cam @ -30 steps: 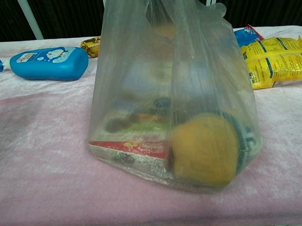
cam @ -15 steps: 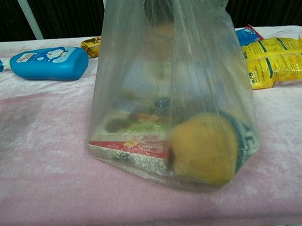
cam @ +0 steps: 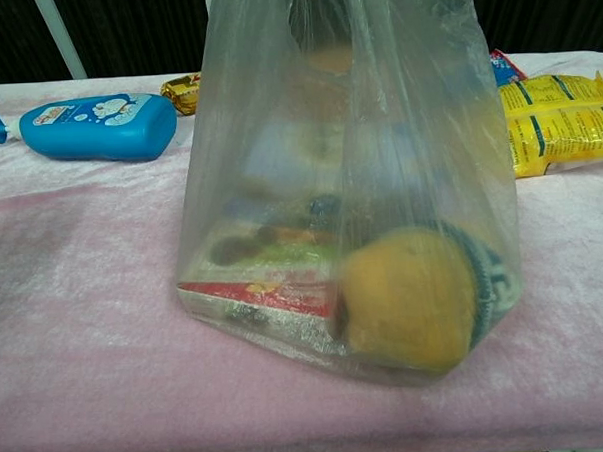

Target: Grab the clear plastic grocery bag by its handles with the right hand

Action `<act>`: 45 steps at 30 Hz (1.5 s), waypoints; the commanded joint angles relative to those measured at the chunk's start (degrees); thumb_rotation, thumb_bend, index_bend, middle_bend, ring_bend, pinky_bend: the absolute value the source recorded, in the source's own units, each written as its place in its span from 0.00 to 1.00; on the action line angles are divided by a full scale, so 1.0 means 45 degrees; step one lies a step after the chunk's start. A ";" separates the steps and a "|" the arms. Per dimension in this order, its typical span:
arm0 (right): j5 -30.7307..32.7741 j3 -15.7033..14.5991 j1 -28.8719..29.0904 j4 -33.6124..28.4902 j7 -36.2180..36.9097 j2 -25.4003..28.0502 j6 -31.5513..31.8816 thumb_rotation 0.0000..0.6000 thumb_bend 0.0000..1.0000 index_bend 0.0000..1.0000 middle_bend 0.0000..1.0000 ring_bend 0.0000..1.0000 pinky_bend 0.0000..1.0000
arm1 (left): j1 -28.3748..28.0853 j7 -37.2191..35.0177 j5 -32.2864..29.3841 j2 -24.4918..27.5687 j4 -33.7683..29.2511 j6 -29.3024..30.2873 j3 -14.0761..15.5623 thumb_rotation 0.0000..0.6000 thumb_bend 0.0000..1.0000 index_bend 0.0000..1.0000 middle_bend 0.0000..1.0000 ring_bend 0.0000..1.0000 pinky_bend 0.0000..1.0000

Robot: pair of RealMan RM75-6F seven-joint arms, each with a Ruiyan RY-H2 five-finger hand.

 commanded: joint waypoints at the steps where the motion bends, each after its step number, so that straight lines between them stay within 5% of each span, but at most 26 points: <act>1: -0.0191 -0.0043 -0.0021 0.0000 0.0196 0.0086 -0.0100 1.00 0.19 0.23 0.27 0.27 0.31 | 0.0001 -0.0005 -0.0012 0.0000 -0.0003 -0.0010 0.0001 1.00 0.00 0.05 0.04 0.08 0.09; 19: -0.1069 -0.0703 -0.0094 0.0000 0.0590 -0.0006 -0.0416 1.00 0.21 0.24 0.29 0.29 0.38 | -0.0007 -0.0039 -0.0030 0.0028 -0.0060 -0.0072 0.0013 1.00 0.00 0.05 0.04 0.08 0.09; 27: -0.0095 -0.0502 0.0170 0.0000 0.1521 -0.0016 -0.1104 1.00 0.22 0.24 0.29 0.29 0.41 | 0.0000 -0.0081 -0.0108 0.0061 -0.0119 -0.0114 0.0000 1.00 0.00 0.06 0.04 0.08 0.09; 34: 0.1025 0.0243 0.0620 0.0000 0.3952 0.0430 -0.2765 1.00 0.22 0.24 0.29 0.29 0.41 | -0.0006 -0.0066 -0.0141 0.0061 -0.0149 -0.0160 0.0004 1.00 0.00 0.06 0.04 0.08 0.09; 45: 0.5260 0.2928 0.2455 0.0000 0.8075 0.3024 -0.7236 1.00 0.21 0.24 0.28 0.29 0.40 | 0.0004 -0.0133 -0.0193 0.0107 -0.0199 -0.0182 -0.0011 1.00 0.00 0.06 0.04 0.08 0.09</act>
